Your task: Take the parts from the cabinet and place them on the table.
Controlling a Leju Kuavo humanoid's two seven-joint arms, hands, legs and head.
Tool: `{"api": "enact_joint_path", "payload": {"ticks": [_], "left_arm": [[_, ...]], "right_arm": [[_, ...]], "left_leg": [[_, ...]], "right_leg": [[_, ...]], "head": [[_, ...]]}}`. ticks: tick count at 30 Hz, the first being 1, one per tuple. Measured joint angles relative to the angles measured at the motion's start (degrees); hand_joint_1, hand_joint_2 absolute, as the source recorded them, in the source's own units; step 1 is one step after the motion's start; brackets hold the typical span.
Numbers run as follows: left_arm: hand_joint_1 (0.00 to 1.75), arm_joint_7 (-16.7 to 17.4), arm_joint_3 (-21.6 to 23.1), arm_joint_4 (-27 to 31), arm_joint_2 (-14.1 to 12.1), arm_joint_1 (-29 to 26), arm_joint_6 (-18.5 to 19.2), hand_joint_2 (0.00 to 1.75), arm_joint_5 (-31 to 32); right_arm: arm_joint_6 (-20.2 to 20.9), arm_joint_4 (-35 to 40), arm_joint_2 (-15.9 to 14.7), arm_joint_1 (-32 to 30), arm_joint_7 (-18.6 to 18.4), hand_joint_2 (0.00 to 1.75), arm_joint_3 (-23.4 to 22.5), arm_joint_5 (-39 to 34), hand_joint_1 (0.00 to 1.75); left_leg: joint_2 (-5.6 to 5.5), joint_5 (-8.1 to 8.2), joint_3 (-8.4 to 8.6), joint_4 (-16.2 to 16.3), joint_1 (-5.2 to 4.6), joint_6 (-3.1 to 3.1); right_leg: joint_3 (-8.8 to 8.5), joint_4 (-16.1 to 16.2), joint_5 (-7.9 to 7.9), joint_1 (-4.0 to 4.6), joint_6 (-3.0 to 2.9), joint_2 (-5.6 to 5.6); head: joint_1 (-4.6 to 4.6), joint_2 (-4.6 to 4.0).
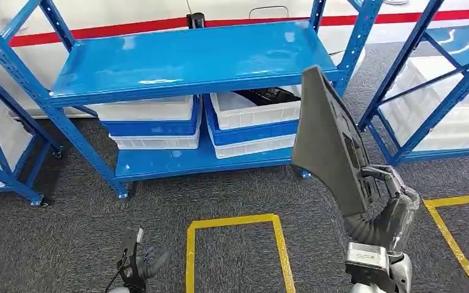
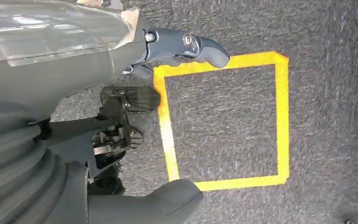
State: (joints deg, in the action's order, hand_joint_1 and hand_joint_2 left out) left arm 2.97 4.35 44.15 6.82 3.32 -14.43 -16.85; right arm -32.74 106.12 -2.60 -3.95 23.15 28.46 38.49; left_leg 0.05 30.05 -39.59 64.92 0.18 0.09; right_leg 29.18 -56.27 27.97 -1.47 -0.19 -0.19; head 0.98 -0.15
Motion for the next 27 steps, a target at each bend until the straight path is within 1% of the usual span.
{"api": "enact_joint_path", "payload": {"ticks": [1, 2, 3, 4, 5, 6, 7, 8, 9, 10, 11, 12, 13, 14, 15, 16, 17, 18, 19, 20, 21, 22, 23, 24, 25, 26, 27], "left_arm": [[0.0, 0.0, 0.0, 0.2, -0.1, -0.2, -0.1, 1.75, -0.1], [0.0, 0.0, 0.0, 0.4, -0.1, -0.4, -0.2, 1.75, -0.2], [0.0, 0.0, 0.0, 0.5, -0.1, -0.6, -0.3, 1.75, -0.5], [0.0, -0.1, 0.0, 0.5, -0.2, -0.7, -0.5, 1.75, -0.7], [0.0, -0.1, 0.0, 0.8, -0.2, -0.9, -0.5, 1.75, -0.9], [0.0, -0.3, 0.0, 1.0, -0.2, -0.9, -0.5, 1.75, -1.1], [0.0, -0.3, 0.0, 1.3, -0.3, -0.9, -0.5, 1.75, -1.3], [0.0, -0.5, -0.1, 1.6, -0.4, -0.9, -0.5, 1.75, -1.4], [0.0, -0.6, -0.1, 1.9, -0.5, -1.1, -0.5, 1.75, -1.6], [0.0, -0.6, -0.2, 2.1, -0.5, -1.4, -0.5, 1.75, -1.8], [0.0, -0.6, -0.2, 2.4, -0.6, -1.7, -0.6, 1.75, -1.8], [0.0, -0.5, -0.2, 2.7, -0.7, -2.1, -0.6, 1.75, -1.9], [0.0, -0.5, -0.2, 3.1, -0.7, -2.3, -0.6, 1.75, -2.0], [0.0, -0.4, -0.2, 3.3, -0.7, -2.3, -0.6, 1.75, -2.1], [0.0, -0.3, -0.3, 3.5, -0.8, -2.4, -0.6, 1.75, -2.4], [0.0, -0.3, -0.3, 3.6, -0.8, -2.6, -0.6, 1.75, -2.4], [0.0, -0.3, -0.3, 3.7, -0.8, -2.6, -0.6, 1.75, -2.4], [0.0, -0.3, -0.3, 3.7, -0.9, -2.8, -0.6, 1.75, -2.4], [0.0, -0.3, -0.3, 3.7, -1.0, -2.9, -0.6, 1.75, -2.4], [0.0, -0.2, -0.3, 3.7, -1.0, -3.0, -0.6, 1.75, -2.5], [0.0, -0.2, -0.3, 3.7, -1.0, -3.0, -0.6, 1.75, -2.5], [0.0, -0.2, -0.3, 3.7, -1.0, -3.0, -0.6, 1.75, -2.5], [0.0, -0.2, -0.3, 3.9, -1.2, -3.0, -0.6, 1.75, -2.5], [0.0, -0.2, -0.3, 4.0, -1.3, -3.0, -0.6, 1.75, -2.5], [0.0, -0.2, -0.3, 4.0, -1.3, -3.0, -0.6, 1.75, -2.6], [0.0, -0.2, -0.3, 4.0, -1.5, -3.1, -0.6, 1.75, -2.6], [0.0, -0.2, -0.3, 4.0, -1.6, -3.1, -0.6, 1.75, -2.6]], "right_arm": [[0.0, -0.1, 0.0, 0.0, 0.0, 1.75, 0.1, 0.0, 1.75], [0.2, -0.2, 0.0, 0.1, 0.0, 1.75, 0.2, -0.2, 1.75], [0.2, -0.4, 0.0, 0.1, 0.0, 1.75, 0.3, -0.3, 1.75], [0.3, -0.5, 0.0, 0.1, 0.0, 1.75, 0.4, -0.3, 1.75], [0.4, -0.6, 0.0, 0.2, 0.0, 1.75, 0.6, -0.5, 1.75], [0.4, -0.7, 0.0, 0.3, 0.0, 1.75, 0.7, -0.5, 1.75], [0.4, -0.7, 0.0, 0.4, 0.0, 1.75, 0.7, -0.6, 1.75], [0.4, -0.7, 0.0, 0.4, 0.0, 1.75, 0.8, -0.8, 1.75], [0.3, -0.7, -0.1, 0.6, 0.0, 1.75, 0.8, -0.9, 1.75], [0.3, -0.7, -0.1, 0.7, 0.0, 1.75, 0.8, -1.1, 1.75], [0.2, -0.8, -0.1, 0.7, -0.1, 1.75, 0.8, -1.2, 1.75], [0.1, -0.9, -0.1, 0.6, -0.1, 1.75, 0.8, -1.3, 1.75], [-0.1, -1.0, -0.3, 0.6, -0.2, 1.75, 0.6, -1.4, 1.75], [-0.3, -1.1, -0.5, 0.5, -0.2, 1.75, 0.4, -1.4, 1.75], [-0.5, -1.3, -0.5, 0.4, -0.2, 1.75, 0.2, -1.6, 1.75], [-0.6, -1.4, -0.5, 0.3, -0.1, 1.75, 0.0, -1.6, 1.75], [-0.7, -1.6, -0.7, 0.2, -0.1, 1.75, -0.2, -1.7, 1.75], [-0.7, -1.8, -0.7, 0.1, -0.1, 1.75, -0.4, -1.8, 1.75], [-0.7, -2.0, -0.8, 0.1, -0.1, 1.75, -0.4, -1.8, 1.75], [-0.7, -2.1, -0.9, 0.1, -0.1, 1.75, -0.5, -1.8, 1.75], [-0.7, -2.1, -0.9, 0.1, -0.1, 1.75, -0.5, -1.8, 1.75], [-0.8, -2.2, -0.9, 0.2, -0.1, 1.75, -0.5, -1.8, 1.75], [-0.8, -2.2, -0.9, 0.3, -0.1, 1.75, -0.6, -1.8, 1.75], [-0.9, -2.3, -0.9, 0.3, -0.1, 1.75, -0.7, -1.9, 1.75], [-1.1, -2.5, -0.9, 0.3, 0.0, 1.75, -0.8, -2.1, 1.75], [-1.4, -2.7, -1.0, 0.3, 0.2, 1.75, -0.9, -2.3, 1.75], [-1.6, -2.9, -1.1, 0.3, 0.2, 1.75, -1.0, -2.5, 1.75]], "left_leg": [[0.01, 2.74, -1.4, 4.8, 0.12, -0.35], [0.0, 4.06, -2.25, 8.8, 0.26, -0.59], [0.01, 3.71, -2.04, 10.4, 0.41, -0.66], [0.02, 2.19, -0.63, 9.4, 0.49, -0.62], [0.02, 0.16, 2.12, 5.9, 0.52, -0.49], [0.0, -1.45, 5.68, 0.8, 0.52, -0.21], [-0.22, -2.03, 9.5, -4.5, 0.48, 0.22], [-0.54, -0.79, 12.05, -8.6, 0.25, 0.69], [-0.52, -0.89, 12.29, -9.3, 0.03, 0.81], [-0.53, -1.08, 11.96, -9.3, -0.25, 1.16], [-0.52, -1.24, 11.8, -9.1, -0.46, 1.38], [-0.38, -2.01, 11.59, -9.6, -0.49, 2.11], [0.16, -2.82, 11.27, -10.0, 0.0, 2.59], [0.11, -3.41, 10.42, -10.0, -0.09, 3.24], [0.14, -3.96, 9.7, -10.0, -0.15, 3.39], [0.2, -4.51, 8.93, -10.0, -0.2, 3.47], [0.28, -5.09, 8.13, -9.9, -0.23, 3.43], [0.4, -5.6, 7.44, -9.9, -0.23, 3.4], [0.48, -6.09, 6.79, -9.9, -0.23, 3.28], [0.51, -6.55, 6.12, -9.7, -0.2, 3.07], [0.52, -6.9, 5.49, -9.5, -0.14, 2.83], [0.51, -7.08, 4.95, -9.0, -0.11, 2.55], [0.5, -7.24, 4.34, -8.5, -0.23, 2.25], [0.49, -7.55, 3.83, -7.9, -0.5, 1.95], [0.48, -7.79, 3.8, -7.7, -0.66, 1.62], [0.45, -8.1, 3.64, -7.6, -0.6, 1.44], [0.42, -8.39, 3.53, -7.7, -0.54, 1.19]], "right_leg": [[0.81, -0.1, -0.6, 0.06, -0.02, -0.03], [1.61, -0.1, -1.16, 0.11, 0.01, -0.02], [2.29, -0.1, -1.69, 0.13, 0.12, -0.01], [2.88, -0.2, -2.07, 0.14, 0.27, 0.0], [3.4, -0.2, -2.46, 0.13, 0.45, 0.02], [3.77, -0.3, -2.81, 0.14, 0.6, 0.05], [3.88, -0.3, -3.03, 0.14, 0.94, 0.07], [4.14, -0.3, -3.32, 0.27, 1.34, 0.06], [4.2, -0.3, -3.8, 0.31, 1.75, -0.05], [4.24, -0.2, -4.08, 0.19, 2.15, -0.12], [4.31, -0.2, -4.4, 0.02, 2.61, -0.11], [4.56, 0.1, -4.85, 0.26, 3.25, -0.04], [4.96, -0.9, -3.95, 0.19, 3.14, -0.13], [6.62, -3.3, -1.24, 0.3, 2.45, 0.05], [8.18, -7.4, 1.83, 0.24, 1.91, 0.06], [9.71, -12.0, 4.41, 0.23, 1.71, 0.07], [10.97, -16.5, 6.17, 0.22, 1.86, 0.07], [11.2, -18.9, 6.37, 0.23, 2.38, 0.07], [10.25, -18.7, 5.56, 0.2, 3.03, 0.06], [7.69, -15.7, 3.7, 0.18, 3.79, 0.06], [4.26, -10.8, 1.95, 0.14, 4.31, 0.04], [0.73, -5.4, 1.1, -0.08, 4.48, -0.01], [-1.9, -1.0, 2.54, -0.23, 3.95, 0.02], [-2.9, 0.1, 2.59, 0.58, 3.46, 0.29], [-2.22, 0.0, 2.43, 0.39, 3.34, 0.21], [-1.52, -0.4, 2.4, 0.46, 3.19, 0.24], [-1.28, -0.5, 2.17, 0.45, 2.8, 0.21]], "head": [[-0.02, 0.0], [0.02, 0.0], [0.0, 0.0], [0.02, 0.0], [0.02, 0.0], [0.02, 0.0], [0.04, 0.0], [0.0, 0.0], [-0.15, 0.0], [0.04, 0.0], [0.11, 0.0], [0.02, 0.0], [0.0, 0.0], [0.02, 0.0], [-0.35, 0.0], [-0.39, 0.0], [-0.37, 0.0], [-0.59, 0.0], [-0.55, 0.0], [-0.59, 0.0], [-0.57, 0.0], [-0.59, 0.0], [-0.72, 0.0], [-0.52, 0.0], [-0.46, 0.0], [-0.39, 0.0], [-0.33, 0.0]]}}
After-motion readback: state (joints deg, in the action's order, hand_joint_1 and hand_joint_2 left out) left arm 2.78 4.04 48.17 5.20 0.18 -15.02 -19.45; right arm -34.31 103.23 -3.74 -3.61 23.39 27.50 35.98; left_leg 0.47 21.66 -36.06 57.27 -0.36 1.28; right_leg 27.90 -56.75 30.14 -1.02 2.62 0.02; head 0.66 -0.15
